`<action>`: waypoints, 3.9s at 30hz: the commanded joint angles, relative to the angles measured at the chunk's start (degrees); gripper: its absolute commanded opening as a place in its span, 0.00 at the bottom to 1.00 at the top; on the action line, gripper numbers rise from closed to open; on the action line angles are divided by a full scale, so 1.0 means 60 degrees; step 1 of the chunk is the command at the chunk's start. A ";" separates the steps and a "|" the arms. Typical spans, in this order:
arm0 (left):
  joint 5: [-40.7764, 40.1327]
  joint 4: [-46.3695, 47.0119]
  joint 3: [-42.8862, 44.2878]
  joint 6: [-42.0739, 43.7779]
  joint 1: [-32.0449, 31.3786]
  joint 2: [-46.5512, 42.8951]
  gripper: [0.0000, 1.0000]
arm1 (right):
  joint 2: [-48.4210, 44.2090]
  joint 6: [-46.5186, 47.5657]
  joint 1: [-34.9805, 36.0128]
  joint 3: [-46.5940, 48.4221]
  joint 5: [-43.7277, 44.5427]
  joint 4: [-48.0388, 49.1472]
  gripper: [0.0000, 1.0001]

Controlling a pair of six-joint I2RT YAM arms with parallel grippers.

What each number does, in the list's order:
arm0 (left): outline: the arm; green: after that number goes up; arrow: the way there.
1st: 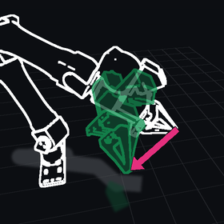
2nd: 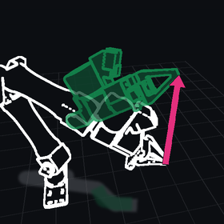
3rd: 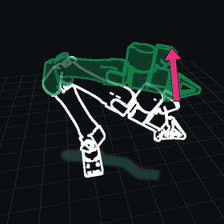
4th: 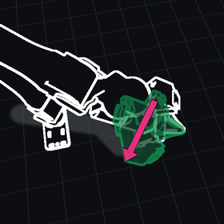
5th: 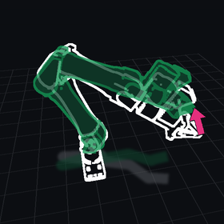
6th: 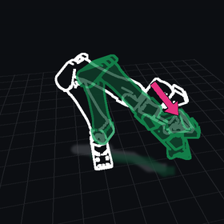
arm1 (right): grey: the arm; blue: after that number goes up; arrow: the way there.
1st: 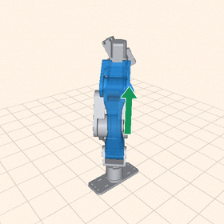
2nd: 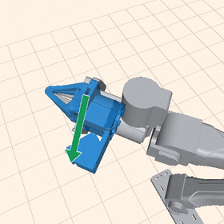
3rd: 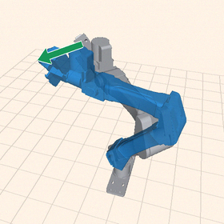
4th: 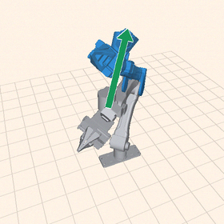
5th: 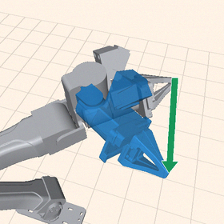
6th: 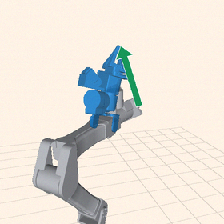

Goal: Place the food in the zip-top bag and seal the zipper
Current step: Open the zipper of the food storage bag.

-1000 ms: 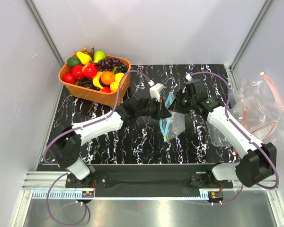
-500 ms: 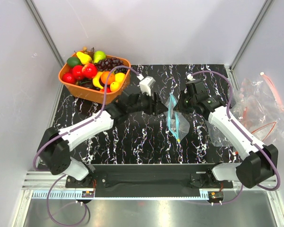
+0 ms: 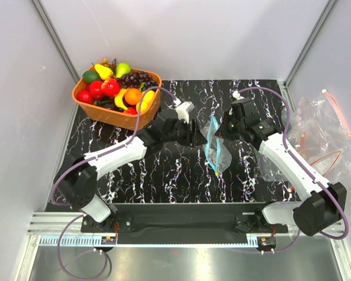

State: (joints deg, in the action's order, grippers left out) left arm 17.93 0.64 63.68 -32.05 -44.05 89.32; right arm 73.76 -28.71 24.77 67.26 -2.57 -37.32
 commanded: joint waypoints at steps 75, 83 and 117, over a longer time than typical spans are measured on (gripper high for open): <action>-0.1773 -0.1982 0.2393 0.0742 -0.0363 0.0875 0.00 | -0.0339 0.0859 0.0866 0.0625 0.6902 -0.2115 0.00; -0.1628 -0.1999 0.2672 0.0816 -0.0348 0.1255 0.00 | -0.0237 0.0874 0.0837 0.1093 0.8992 -0.2963 0.00; -0.1217 -0.1660 0.3127 0.0889 -0.0524 0.2911 0.00 | 0.0891 0.1972 0.0851 0.0684 0.5336 -0.1764 0.44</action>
State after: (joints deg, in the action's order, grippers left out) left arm 10.24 -11.92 82.83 -27.83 -47.20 110.24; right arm 78.74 -17.23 29.63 71.70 31.75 -50.33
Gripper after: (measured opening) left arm 0.012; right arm 0.437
